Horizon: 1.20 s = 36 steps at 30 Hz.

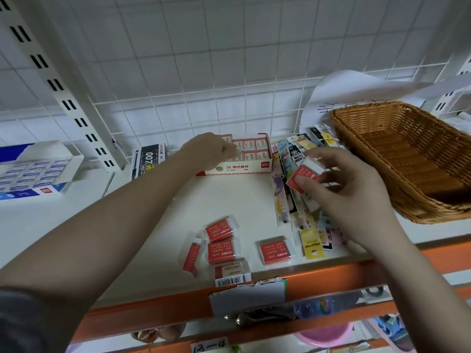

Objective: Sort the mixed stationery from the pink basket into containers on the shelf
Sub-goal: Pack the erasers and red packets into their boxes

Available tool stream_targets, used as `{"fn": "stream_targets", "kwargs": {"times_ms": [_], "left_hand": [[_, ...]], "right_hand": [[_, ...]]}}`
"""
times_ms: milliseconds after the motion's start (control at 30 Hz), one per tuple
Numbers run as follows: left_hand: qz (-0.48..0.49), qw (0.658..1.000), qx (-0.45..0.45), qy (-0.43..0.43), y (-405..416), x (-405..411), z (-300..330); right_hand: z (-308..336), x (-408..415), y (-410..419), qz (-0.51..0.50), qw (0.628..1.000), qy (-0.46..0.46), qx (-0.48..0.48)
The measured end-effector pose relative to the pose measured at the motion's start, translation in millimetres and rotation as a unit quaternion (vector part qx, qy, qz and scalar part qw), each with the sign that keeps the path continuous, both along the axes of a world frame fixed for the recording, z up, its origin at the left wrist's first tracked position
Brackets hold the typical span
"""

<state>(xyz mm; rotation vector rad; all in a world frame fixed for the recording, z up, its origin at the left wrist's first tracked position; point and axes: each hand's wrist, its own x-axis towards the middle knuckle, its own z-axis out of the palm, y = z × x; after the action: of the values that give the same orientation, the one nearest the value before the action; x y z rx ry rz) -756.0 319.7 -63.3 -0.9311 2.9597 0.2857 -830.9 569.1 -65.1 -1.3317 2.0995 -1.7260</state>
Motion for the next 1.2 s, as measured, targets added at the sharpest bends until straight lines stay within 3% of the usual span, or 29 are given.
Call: {"fn": "stream_targets", "kwargs": {"times_ms": [100,267,400,500,667,833,967,1100,1200], "left_hand": [[0.003,1.000,-0.006,-0.011,1.9,4.5,0.7],[0.055,0.990,0.031,0.129,22.2,29.9,3.1],[0.024,0.993,0.101,0.058,58.5,69.7,5.0],[0.014,0.981,0.189,0.044,80.4,92.3,-2.7],[-0.023,0.972,0.230,0.035,88.0,108.8,-21.7],[-0.004,0.979,0.191,0.069,85.2,110.9,-27.1],[0.039,0.983,0.139,0.113,87.1,111.0,-28.9],[0.077,0.974,0.151,0.153,89.8,116.4,-29.8],[0.105,0.963,0.158,0.189,88.2,118.6,-31.0]], "right_hand": [[2.6,-8.9,-0.8,0.008,1.000,0.010,0.017],[13.2,-26.2,-20.1,0.034,0.996,0.053,0.059],[19.9,-30.8,-55.6,0.067,0.985,0.116,0.108],[18.6,-35.0,-89.0,0.108,0.981,0.075,0.145],[13.6,-46.6,-129.0,0.147,0.966,0.020,0.210],[7.3,-56.5,-149.5,0.139,0.962,0.035,0.233],[1.5,-58.0,-155.6,0.108,0.954,0.170,0.222],[-4.7,-56.7,-159.6,0.114,0.922,0.270,0.251],[-5.0,-54.1,-159.6,0.141,0.918,0.251,0.272]]}}
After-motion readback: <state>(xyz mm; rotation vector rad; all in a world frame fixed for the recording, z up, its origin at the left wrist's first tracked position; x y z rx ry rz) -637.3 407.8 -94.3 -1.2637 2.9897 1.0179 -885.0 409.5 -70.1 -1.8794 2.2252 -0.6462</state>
